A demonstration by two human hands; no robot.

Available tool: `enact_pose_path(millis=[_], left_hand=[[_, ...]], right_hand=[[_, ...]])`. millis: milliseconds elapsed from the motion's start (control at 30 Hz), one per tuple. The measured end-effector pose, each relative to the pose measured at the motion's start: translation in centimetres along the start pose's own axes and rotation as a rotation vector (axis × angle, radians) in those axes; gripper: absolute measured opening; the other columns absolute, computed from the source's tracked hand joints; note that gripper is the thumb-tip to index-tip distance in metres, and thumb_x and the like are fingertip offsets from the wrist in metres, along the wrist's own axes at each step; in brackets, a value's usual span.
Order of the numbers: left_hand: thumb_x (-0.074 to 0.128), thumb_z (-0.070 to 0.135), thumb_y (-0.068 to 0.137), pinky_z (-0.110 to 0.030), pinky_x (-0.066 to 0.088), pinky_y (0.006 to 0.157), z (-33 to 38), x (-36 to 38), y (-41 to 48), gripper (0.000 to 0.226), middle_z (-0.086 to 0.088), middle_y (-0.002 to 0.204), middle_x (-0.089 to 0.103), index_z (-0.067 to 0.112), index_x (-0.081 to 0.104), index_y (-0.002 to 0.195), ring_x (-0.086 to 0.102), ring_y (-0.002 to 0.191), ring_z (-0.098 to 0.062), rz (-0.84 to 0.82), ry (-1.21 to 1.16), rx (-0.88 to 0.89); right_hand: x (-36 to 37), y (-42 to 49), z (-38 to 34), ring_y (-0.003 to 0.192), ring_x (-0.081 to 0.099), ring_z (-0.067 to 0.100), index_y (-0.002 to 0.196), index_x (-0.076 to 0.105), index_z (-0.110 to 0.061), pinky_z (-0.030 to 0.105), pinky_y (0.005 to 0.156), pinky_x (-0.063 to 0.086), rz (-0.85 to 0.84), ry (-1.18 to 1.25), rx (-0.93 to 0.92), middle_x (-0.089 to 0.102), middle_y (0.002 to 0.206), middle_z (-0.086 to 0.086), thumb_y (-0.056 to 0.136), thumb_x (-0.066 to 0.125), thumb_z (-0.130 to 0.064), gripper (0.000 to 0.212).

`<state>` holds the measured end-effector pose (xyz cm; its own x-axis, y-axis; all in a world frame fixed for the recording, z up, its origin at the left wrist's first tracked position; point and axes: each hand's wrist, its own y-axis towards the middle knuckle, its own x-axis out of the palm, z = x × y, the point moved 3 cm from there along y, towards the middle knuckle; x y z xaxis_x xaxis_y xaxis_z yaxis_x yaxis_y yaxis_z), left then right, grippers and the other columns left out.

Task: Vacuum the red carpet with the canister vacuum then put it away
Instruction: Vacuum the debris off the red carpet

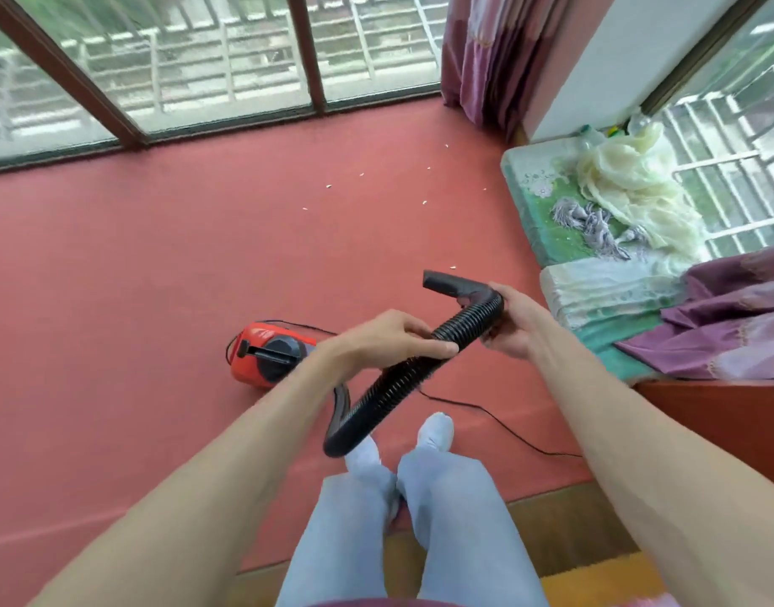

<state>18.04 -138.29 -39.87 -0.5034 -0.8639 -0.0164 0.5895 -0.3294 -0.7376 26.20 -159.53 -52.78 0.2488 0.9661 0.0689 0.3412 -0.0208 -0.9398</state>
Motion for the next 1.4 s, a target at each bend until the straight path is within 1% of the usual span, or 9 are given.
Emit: enact_pose_path(millis=[100,167,233,400,467,633,800,1067,1400], left_hand=[[0.079,0.048,0.078,-0.045,0.06,0.085,0.6,-1.4,-3.4,0.045,-0.007,0.083,0.073,0.007,0.072,0.095,0.071,0.076,-0.023,0.014,0.046,-0.012],[0.078,0.042,0.082,-0.029,0.059,0.065,0.4,-2.0,-5.1,0.042,-0.008,0.084,0.072,0.004,0.071,0.099,0.07,0.079,-0.025,0.002,0.048,-0.021],[0.076,0.037,0.086,-0.02,0.051,0.053,0.2,-2.5,-6.7,0.039,-0.009,0.088,0.072,0.003,0.07,0.104,0.07,0.083,-0.024,0.01,0.03,-0.034],[0.076,0.037,0.086,-0.023,0.05,0.058,-0.3,-3.1,-9.2,0.039,-0.009,0.096,0.075,0.004,0.07,0.107,0.07,0.086,-0.02,0.09,0.008,-0.037],[0.078,0.037,0.083,-0.03,0.054,0.07,0.0,-3.3,-9.7,0.038,-0.008,0.094,0.076,0.005,0.072,0.103,0.069,0.085,-0.02,0.128,-0.013,-0.028],[0.075,0.041,0.085,-0.024,0.042,0.054,0.3,-2.2,-10.5,0.033,0.001,0.087,0.068,0.013,0.073,0.104,0.059,0.067,-0.01,0.249,0.023,-0.068],[0.075,0.042,0.085,-0.024,0.042,0.06,0.8,1.0,-9.7,0.034,0.002,0.081,0.065,0.013,0.073,0.103,0.06,0.074,-0.013,0.374,-0.052,-0.074],[0.076,0.041,0.084,-0.023,0.043,0.063,0.7,9.1,-7.3,0.025,0.003,0.073,0.063,0.022,0.065,0.073,0.057,0.068,-0.013,0.544,-0.221,-0.078],[0.08,0.045,0.08,-0.029,0.051,0.075,-1.2,10.5,-6.9,0.033,-0.005,0.087,0.073,0.015,0.075,0.092,0.063,0.077,-0.015,0.622,-0.362,-0.119]], right_hand=[[4.5,-6.2,-1.1,0.065,0.052,0.011,0.125,0.061,-0.014,0.021,0.059,0.047,-0.051,-0.069,-0.046,0.06,0.095,0.0,0.076,0.074,-0.034,0.055],[6.6,-9.4,-1.5,0.061,0.05,0.012,0.109,0.06,-0.018,0.021,0.055,0.046,-0.073,-0.144,-0.08,0.058,0.084,0.0,0.084,0.068,-0.033,0.031],[8.2,-11.6,-1.9,0.059,0.05,0.012,0.101,0.057,-0.018,0.021,0.052,0.046,-0.076,-0.22,-0.103,0.055,0.073,0.0,0.085,0.068,-0.031,0.024],[10.7,-14.8,-2.9,0.066,0.056,0.017,0.098,0.058,-0.011,0.028,0.056,0.049,-0.063,-0.382,-0.2,0.06,0.08,0.007,0.088,0.068,-0.028,0.022],[11.3,-15.7,-3.2,0.065,0.056,0.017,0.102,0.058,-0.011,0.028,0.056,0.049,-0.052,-0.417,-0.242,0.059,0.079,0.007,0.088,0.068,-0.028,0.024],[11.2,-15.6,-3.9,0.058,0.05,0.014,0.105,0.056,-0.012,0.026,0.051,0.047,-0.066,-0.504,-0.266,0.054,0.072,0.004,0.087,0.068,-0.028,0.027],[9.3,-14.6,-4.7,0.054,0.048,0.013,0.105,0.056,-0.012,0.025,0.047,0.045,-0.097,-0.58,-0.243,0.053,0.068,0.004,0.087,0.068,-0.029,0.027],[5.8,-13.0,-5.2,0.049,0.044,0.011,0.101,0.058,-0.011,0.022,0.045,0.044,-0.148,-0.763,-0.183,0.049,0.066,0.002,0.087,0.069,-0.029,0.025],[6.3,-11.1,-2.9,0.041,0.039,0.009,0.092,0.057,-0.012,0.021,0.047,0.044,-0.129,-0.903,-0.107,0.045,0.058,0.0,0.085,0.069,-0.028,0.022]])
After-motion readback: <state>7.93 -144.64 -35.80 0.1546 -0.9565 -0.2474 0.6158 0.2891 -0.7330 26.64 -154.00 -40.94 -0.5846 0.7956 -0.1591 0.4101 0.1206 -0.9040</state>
